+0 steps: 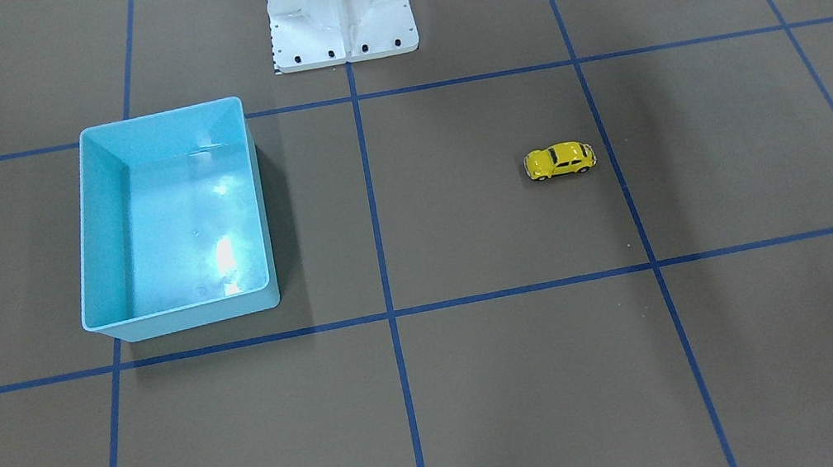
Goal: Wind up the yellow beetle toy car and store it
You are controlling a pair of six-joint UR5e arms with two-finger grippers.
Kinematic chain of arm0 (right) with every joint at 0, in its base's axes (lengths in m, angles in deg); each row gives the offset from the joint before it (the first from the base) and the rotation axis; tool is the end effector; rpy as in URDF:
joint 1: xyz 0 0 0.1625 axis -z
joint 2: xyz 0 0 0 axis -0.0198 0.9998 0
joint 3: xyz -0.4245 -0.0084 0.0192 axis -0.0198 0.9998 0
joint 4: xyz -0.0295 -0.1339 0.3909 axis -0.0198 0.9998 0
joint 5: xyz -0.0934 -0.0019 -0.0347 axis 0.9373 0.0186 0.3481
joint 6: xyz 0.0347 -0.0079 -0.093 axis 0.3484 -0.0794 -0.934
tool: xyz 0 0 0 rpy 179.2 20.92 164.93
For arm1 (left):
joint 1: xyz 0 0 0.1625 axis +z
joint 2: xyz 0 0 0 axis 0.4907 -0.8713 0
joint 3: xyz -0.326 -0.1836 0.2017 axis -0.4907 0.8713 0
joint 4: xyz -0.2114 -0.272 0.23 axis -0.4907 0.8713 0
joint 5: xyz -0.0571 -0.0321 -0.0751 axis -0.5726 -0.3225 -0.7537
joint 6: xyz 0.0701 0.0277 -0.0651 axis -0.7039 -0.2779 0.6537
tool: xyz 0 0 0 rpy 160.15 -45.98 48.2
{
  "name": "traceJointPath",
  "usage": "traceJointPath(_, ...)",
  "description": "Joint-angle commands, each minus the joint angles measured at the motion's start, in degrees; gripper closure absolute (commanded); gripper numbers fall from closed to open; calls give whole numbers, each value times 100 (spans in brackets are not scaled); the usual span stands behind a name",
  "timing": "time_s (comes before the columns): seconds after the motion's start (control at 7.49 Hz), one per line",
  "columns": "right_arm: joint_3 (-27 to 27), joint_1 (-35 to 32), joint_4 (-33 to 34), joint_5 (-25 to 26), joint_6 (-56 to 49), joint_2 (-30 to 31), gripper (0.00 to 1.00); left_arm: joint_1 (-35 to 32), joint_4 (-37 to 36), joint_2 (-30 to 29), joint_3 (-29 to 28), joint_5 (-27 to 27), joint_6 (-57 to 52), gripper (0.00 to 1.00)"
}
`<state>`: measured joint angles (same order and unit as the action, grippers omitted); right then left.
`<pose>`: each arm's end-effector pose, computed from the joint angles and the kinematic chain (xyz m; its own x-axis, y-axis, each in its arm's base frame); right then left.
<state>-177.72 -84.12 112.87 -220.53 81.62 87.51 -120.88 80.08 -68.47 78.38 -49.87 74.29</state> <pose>0.0219 -0.4903 0.6277 0.7060 0.0883 0.7027 -0.0008 0.9923 -0.1239 -0.0781 -0.5373 0.6408 0.7195 0.0042 -0.6944 -0.0078 1.0000 -0.0020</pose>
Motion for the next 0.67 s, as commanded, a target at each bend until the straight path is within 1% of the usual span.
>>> traceJointPath(0.0,27,0,-9,-5,6,-27,0,0,-9,4,0,0,5,0)
traceJointPath(0.53,10,0,-9,-14,-3,-37,0,0,-17,4,-18,0,13,0)
